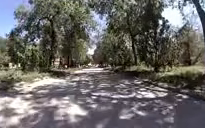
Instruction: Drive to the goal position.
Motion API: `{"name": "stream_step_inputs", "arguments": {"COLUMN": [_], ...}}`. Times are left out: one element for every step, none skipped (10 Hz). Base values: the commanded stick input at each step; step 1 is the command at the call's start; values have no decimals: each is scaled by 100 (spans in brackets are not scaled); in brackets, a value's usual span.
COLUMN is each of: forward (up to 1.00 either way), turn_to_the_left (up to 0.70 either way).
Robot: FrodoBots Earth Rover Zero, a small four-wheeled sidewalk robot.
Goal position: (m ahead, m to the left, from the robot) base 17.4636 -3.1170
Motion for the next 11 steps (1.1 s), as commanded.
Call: {"name": "stream_step_inputs", "arguments": {"forward": [70,70,70,70,70,70,70,70,70,70,70], "turn_to_the_left": [1,1,1,1,1,-2,-17,-14,1,1,1]}}
